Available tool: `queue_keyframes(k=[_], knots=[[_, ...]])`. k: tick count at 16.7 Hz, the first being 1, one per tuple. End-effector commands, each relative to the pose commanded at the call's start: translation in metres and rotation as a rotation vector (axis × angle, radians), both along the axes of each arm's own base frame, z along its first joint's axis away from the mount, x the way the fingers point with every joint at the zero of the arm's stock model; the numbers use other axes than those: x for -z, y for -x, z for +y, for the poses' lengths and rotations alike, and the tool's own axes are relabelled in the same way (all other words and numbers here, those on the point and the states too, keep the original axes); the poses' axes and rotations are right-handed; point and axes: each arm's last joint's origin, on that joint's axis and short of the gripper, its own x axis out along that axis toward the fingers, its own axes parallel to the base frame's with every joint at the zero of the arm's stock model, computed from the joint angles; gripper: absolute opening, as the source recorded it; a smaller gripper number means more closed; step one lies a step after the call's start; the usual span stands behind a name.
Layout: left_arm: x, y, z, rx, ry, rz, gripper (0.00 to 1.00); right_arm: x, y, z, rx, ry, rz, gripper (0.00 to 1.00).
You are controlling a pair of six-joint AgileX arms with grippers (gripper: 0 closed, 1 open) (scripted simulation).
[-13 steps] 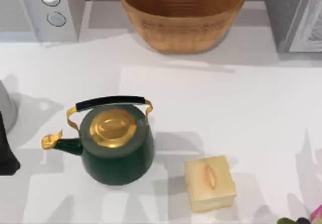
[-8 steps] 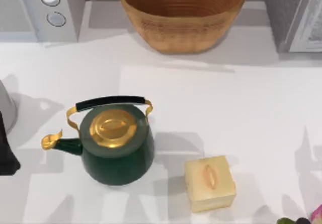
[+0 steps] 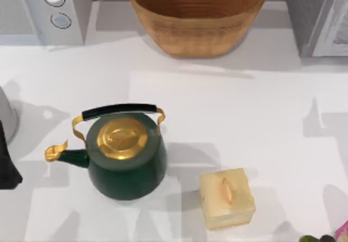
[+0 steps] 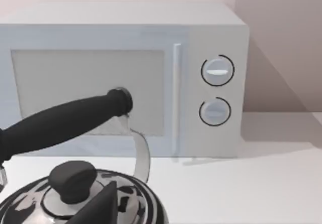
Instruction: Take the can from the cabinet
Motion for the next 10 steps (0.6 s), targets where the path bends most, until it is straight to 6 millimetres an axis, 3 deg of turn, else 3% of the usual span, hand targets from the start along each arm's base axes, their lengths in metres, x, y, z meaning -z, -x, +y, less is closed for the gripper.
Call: queue_keyframes(k=[5, 8, 10], knots=[[0.0, 0.0, 0.0, 0.0, 0.0, 0.0, 1.0, -0.107, -0.046, 0.013, 0.002, -0.003, -0.032, 1.0], [0.0, 0.0, 0.0, 0.0, 0.0, 0.0, 1.0, -0.152, -0.078, 0.023, 0.001, -0.005, -0.046, 1.0], [0.0, 0.0, 0.0, 0.0, 0.0, 0.0, 1.0, -0.171, -0.097, 0.03, 0.001, -0.006, -0.051, 1.0]])
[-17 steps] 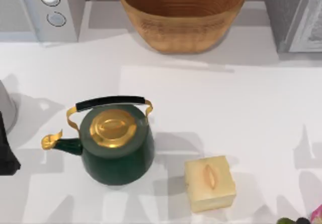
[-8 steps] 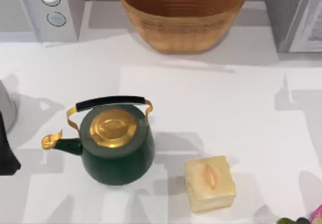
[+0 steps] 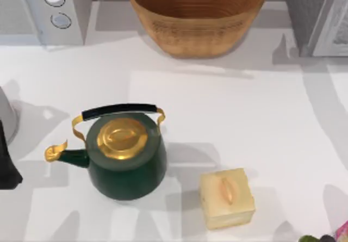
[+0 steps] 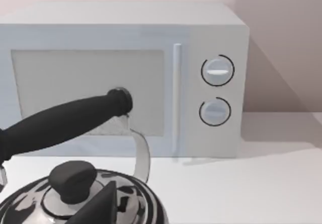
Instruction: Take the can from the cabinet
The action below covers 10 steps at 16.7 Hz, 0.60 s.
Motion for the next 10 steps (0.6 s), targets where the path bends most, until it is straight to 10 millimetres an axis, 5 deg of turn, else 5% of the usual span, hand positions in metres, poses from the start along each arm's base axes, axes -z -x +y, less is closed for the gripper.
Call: queue_keyframes(k=[4, 10], knots=[[0.0, 0.0, 0.0, 0.0, 0.0, 0.0, 1.0, -0.017, -0.024, 0.009, -0.001, 0.001, 0.004, 1.0], [0.0, 0.0, 0.0, 0.0, 0.0, 0.0, 1.0, -0.019, -0.026, 0.008, 0.002, 0.0, 0.003, 1.0]])
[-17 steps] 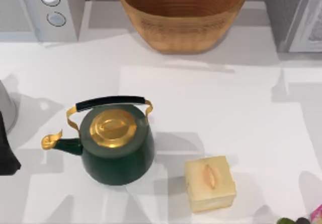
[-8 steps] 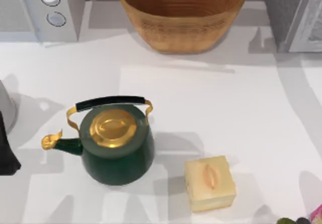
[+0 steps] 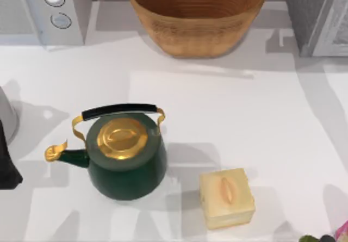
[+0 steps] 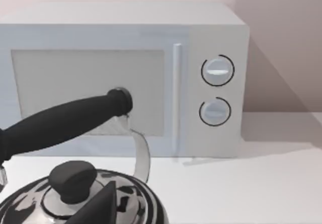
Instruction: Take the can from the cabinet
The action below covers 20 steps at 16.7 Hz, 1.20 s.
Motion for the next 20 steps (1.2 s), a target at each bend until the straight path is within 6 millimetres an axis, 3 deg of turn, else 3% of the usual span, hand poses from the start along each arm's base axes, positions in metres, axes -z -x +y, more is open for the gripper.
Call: queue_keyframes(k=[3, 8, 10, 17, 20], knots=[[0.0, 0.0, 0.0, 0.0, 0.0, 0.0, 1.0, 0.001, -0.012, 0.008, -0.002, 0.0, -0.005, 1.0], [0.0, 0.0, 0.0, 0.0, 0.0, 0.0, 1.0, 0.019, -0.073, 0.048, 0.007, 0.004, -0.002, 1.0], [0.0, 0.0, 0.0, 0.0, 0.0, 0.0, 1.0, 0.026, -0.088, 0.062, 0.009, 0.003, -0.006, 1.0], [0.0, 0.0, 0.0, 0.0, 0.0, 0.0, 1.0, 0.028, -0.094, 0.065, 0.011, 0.003, -0.005, 1.0], [0.0, 0.0, 0.0, 0.0, 0.0, 0.0, 1.0, 0.026, -0.109, 0.067, 0.01, 0.002, -0.009, 1.0]])
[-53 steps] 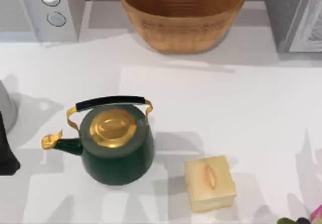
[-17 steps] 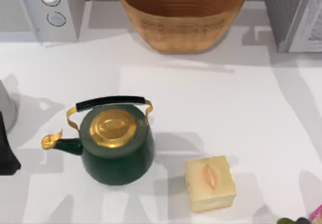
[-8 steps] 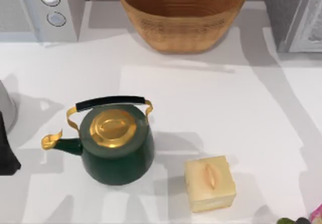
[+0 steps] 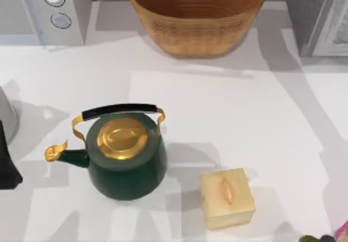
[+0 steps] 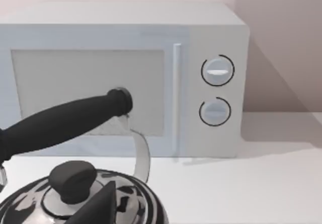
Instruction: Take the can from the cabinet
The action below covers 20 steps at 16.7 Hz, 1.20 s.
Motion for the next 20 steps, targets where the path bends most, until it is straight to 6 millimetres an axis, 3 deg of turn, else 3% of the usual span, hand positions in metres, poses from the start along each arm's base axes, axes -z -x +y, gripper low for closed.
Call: queue_keyframes(k=[6, 12, 20], knots=[[0.0, 0.0, 0.0, 0.0, 0.0, 0.0, 1.0, 0.001, -0.037, 0.0, 0.0, 0.0, 0.0, 1.0], [0.0, 0.0, 0.0, 0.0, 0.0, 0.0, 1.0, 0.001, -0.043, -0.001, 0.0, 0.0, 0.0, 1.0], [0.0, 0.0, 0.0, 0.0, 0.0, 0.0, 1.0, 0.001, -0.043, -0.001, 0.0, 0.0, 0.0, 0.4]])
